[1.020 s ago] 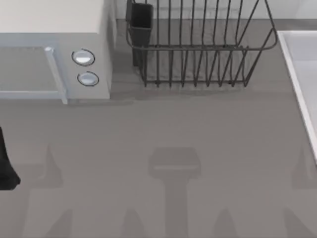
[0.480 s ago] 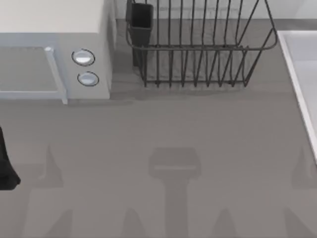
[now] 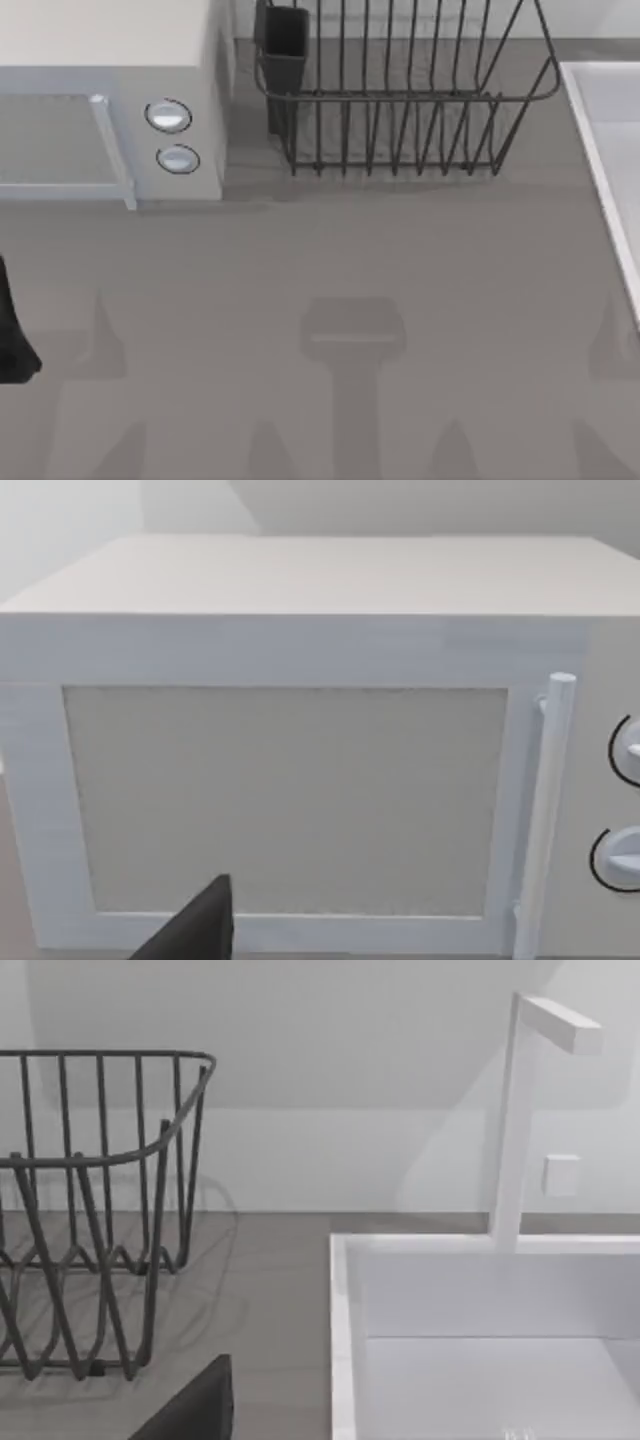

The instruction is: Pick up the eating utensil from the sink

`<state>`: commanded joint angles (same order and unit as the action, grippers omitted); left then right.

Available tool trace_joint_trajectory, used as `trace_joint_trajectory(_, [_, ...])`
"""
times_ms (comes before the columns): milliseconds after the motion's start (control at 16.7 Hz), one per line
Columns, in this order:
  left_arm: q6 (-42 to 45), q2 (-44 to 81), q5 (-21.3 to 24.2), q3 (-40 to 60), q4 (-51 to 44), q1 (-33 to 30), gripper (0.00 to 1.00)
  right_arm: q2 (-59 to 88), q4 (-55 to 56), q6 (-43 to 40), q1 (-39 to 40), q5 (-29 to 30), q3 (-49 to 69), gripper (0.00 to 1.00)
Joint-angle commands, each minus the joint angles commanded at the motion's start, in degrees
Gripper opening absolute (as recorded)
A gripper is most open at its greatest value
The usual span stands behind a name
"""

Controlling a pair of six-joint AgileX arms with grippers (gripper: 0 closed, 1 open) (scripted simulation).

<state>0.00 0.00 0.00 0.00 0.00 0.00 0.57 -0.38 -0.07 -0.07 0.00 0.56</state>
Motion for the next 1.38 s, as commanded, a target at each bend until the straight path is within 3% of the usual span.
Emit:
trace_joint_trajectory(420, [0.0, 0.0, 0.0, 0.0, 0.0, 0.0, 1.00, 20.8, -12.1, -2.2, -2.4, 0.0, 19.1, 1.00])
trace_joint_trajectory(1380, [0.0, 0.0, 0.0, 0.0, 0.0, 0.0, 1.00, 116.3, -59.7, -10.6, -11.7, 0.2, 97.8, 1.00])
